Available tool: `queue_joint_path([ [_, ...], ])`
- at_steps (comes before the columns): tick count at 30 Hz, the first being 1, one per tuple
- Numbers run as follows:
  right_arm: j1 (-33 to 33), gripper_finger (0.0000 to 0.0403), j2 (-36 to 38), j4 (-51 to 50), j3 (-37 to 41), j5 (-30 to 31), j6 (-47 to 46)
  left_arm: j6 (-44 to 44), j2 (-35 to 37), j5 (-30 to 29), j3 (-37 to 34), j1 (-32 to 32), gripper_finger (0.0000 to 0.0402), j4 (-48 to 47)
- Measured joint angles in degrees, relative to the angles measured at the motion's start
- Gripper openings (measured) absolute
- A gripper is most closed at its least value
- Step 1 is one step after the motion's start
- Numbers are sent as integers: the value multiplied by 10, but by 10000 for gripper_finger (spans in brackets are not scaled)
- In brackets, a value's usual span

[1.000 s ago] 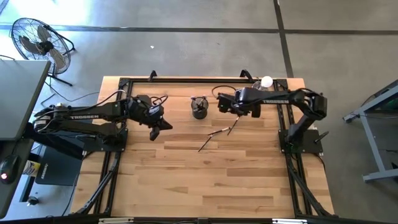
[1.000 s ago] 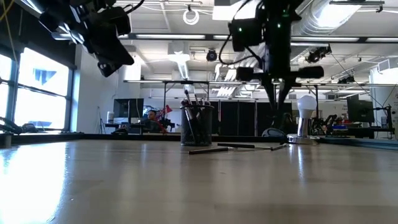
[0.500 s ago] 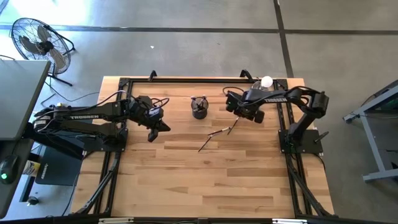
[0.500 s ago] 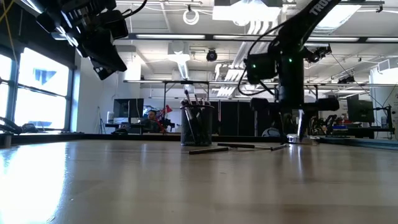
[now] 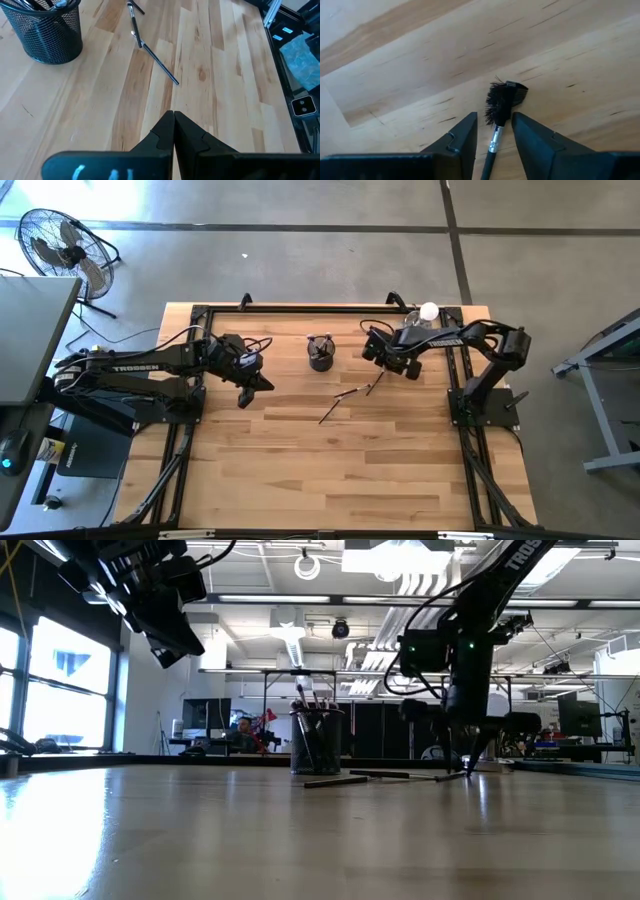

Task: Pick & Place Makeup Brushes
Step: Put the large white make-up brush into the black container

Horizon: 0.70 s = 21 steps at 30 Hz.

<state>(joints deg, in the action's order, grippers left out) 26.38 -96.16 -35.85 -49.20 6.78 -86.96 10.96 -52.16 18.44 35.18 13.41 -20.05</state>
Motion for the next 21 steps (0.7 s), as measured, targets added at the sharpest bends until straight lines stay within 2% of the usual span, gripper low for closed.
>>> queue_joint_path([
  [3,6,108,0,-9,1,1,31,11,0,0,0,0,0,0],
  [6,9,78,0,-14,2,-5,114,13,0,-1,0,0,0,0],
  [10,6,15,0,-13,2,-40,306,13,0,-1,0,0,0,0],
  [13,-15,24,0,-23,3,-93,430,16,0,-1,0,0,0,0],
  [16,-38,32,-1,-23,3,-105,459,15,0,-1,0,0,0,2],
  [21,-84,8,-1,-15,3,-119,436,16,-5,-1,0,0,0,8],
])
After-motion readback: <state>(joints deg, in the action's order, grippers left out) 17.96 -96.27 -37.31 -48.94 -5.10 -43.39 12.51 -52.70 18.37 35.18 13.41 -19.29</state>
